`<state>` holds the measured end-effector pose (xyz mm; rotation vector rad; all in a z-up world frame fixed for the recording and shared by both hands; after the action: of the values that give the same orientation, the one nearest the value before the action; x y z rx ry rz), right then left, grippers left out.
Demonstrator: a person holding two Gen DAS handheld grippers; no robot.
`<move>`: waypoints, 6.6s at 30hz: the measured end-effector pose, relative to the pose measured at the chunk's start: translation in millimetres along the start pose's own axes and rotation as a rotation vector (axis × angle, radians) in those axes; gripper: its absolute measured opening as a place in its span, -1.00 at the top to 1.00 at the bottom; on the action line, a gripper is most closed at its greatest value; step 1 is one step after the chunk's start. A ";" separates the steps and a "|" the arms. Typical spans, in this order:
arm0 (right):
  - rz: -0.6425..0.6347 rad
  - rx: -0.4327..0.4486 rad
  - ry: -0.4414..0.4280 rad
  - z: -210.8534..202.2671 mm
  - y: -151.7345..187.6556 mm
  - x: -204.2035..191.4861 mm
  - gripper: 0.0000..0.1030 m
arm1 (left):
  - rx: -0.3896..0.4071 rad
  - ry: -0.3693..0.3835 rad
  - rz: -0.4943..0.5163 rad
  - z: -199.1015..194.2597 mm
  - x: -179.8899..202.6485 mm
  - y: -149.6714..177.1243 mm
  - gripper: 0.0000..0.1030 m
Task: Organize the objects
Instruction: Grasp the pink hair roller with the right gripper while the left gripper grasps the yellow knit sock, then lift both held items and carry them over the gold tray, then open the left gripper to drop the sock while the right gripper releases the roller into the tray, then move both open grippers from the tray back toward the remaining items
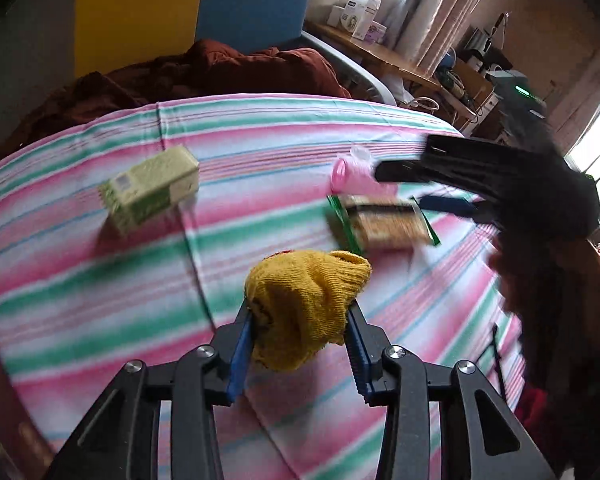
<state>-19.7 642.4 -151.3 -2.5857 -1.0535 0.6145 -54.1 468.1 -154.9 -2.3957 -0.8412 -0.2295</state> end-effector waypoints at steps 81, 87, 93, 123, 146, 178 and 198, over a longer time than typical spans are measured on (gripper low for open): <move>-0.396 0.128 -0.180 -22.6 3.6 -118.2 -0.28 | 0.303 -0.201 -0.098 -160.2 -64.7 44.0 0.14; -0.545 0.122 -0.271 -52.8 54.5 -196.4 -0.28 | 0.347 -0.327 -0.276 -218.1 -156.3 91.8 0.14; -0.697 0.069 -0.400 -75.1 132.5 -281.9 -0.28 | 0.372 -0.413 -0.464 -253.4 -228.8 149.7 0.14; -0.848 -0.087 -0.352 -34.2 256.5 -363.8 -0.30 | 0.384 -0.435 -0.539 -252.9 -276.0 180.4 -0.49; -0.787 0.151 -0.243 -93.2 243.1 -343.9 -0.32 | 0.506 -0.589 -0.394 -307.7 -228.7 182.5 -0.66; -0.685 0.160 -0.096 -76.8 205.2 -282.4 -0.50 | 0.458 -0.580 -0.286 -278.1 -182.3 173.9 -0.82; -0.247 0.033 0.088 -53.1 84.0 -84.1 -0.50 | 0.403 -0.512 -0.238 -248.1 -168.9 157.8 -0.82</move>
<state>1.8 519.0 -116.0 -2.3793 -1.2941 0.4496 -82.1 137.6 -84.2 -1.9889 -1.2660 0.4449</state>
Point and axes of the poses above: each gripper's, at about its wrist camera, not at the fingertips, and z roughly the way its jaws point, x to its right, y to its underside, the point moved 10 cm from there along z, roughly the way its jaws point, and after that the axes turned 5 degrees about -z, right-handed, at the moved point
